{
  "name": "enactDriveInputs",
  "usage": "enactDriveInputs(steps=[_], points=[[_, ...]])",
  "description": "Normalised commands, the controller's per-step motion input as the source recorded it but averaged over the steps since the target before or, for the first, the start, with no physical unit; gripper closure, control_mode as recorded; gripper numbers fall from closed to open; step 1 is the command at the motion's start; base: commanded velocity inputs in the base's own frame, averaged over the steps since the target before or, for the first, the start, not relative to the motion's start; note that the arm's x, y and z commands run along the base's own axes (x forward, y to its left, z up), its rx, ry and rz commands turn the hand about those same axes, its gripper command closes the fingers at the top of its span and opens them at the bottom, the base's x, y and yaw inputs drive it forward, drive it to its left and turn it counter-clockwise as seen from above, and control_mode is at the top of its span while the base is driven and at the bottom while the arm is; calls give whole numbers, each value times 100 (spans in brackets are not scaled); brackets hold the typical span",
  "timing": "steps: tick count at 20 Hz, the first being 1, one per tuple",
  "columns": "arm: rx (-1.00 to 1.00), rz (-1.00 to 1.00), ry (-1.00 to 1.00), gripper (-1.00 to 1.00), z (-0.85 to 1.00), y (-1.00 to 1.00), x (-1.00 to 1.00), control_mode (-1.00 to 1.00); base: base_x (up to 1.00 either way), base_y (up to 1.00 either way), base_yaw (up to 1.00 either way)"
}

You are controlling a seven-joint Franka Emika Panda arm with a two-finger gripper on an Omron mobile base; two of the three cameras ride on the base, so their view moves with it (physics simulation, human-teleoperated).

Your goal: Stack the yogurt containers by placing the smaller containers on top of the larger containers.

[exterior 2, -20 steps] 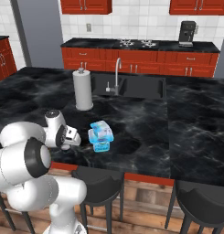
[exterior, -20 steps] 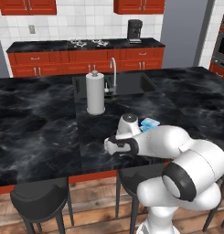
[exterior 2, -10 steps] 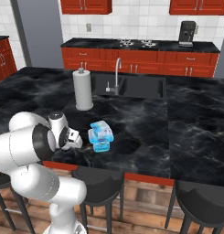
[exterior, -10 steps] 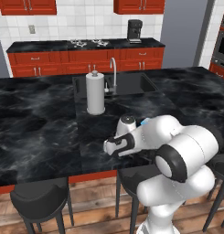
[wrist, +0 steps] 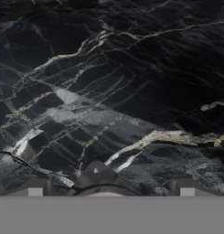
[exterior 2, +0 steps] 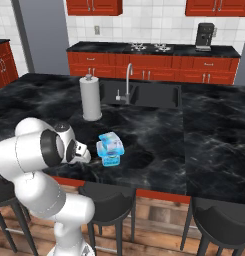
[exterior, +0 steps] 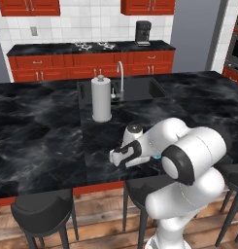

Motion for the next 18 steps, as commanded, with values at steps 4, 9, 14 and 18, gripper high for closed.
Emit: enactDriveInputs(steps=[4,9,14,18], points=[[0,0,0,100,-3,0,0,-100,0,0,0],[0,0,0,100,0,0,0,-100,0,0,0],[0,0,0,100,1,0,0,-100,0,0,0],[3,0,-4,100,31,0,0,-100,0,0,0]])
